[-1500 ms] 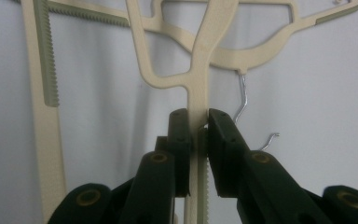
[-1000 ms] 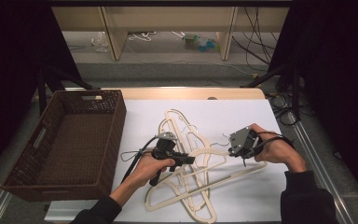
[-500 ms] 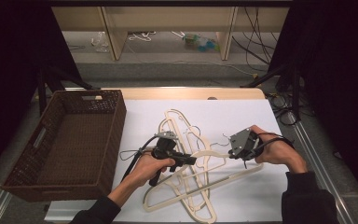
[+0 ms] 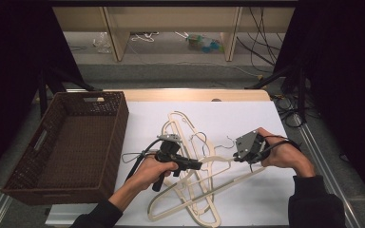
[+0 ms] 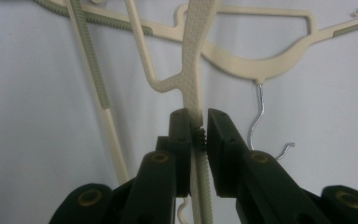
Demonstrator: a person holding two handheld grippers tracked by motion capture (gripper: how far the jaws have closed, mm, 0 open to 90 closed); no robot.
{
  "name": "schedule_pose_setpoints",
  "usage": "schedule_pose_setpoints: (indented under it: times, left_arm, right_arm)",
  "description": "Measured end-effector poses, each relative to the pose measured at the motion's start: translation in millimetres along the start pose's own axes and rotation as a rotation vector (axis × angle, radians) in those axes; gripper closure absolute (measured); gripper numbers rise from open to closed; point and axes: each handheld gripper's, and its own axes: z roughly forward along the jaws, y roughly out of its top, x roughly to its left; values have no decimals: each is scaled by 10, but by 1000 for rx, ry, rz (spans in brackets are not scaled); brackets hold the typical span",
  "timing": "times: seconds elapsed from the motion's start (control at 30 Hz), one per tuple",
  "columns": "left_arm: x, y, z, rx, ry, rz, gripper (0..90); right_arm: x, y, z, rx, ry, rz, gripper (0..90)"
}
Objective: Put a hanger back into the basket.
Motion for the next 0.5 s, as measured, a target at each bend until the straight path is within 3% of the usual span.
schedule_pose_setpoints:
  times: [0.13, 0.2, 0.23, 0.4, 0.43, 0.5]
  left_arm:
    - [-26, 7, -10, -15, -4, 6, 859]
    - [-44, 7, -14, -16, 0, 10, 859]
    - [-58, 8, -15, -17, 5, 9, 860]
    - [-128, 31, -32, -28, 34, 31, 860]
    - [-139, 37, -44, -38, 41, 34, 861]
    - [-152, 52, -82, -47, 60, 44, 860]
  right_arm:
    - [5, -6, -17, -4, -6, 38, 773]
    - [16, -5, -40, 1, -20, 52, 675]
    - [25, 2, -73, -5, -54, 94, 593]
    - [89, 31, -288, -80, -167, 259, 435]
    - [97, 30, -328, -75, -203, 288, 425]
    - [127, 27, -399, -59, -226, 295, 413]
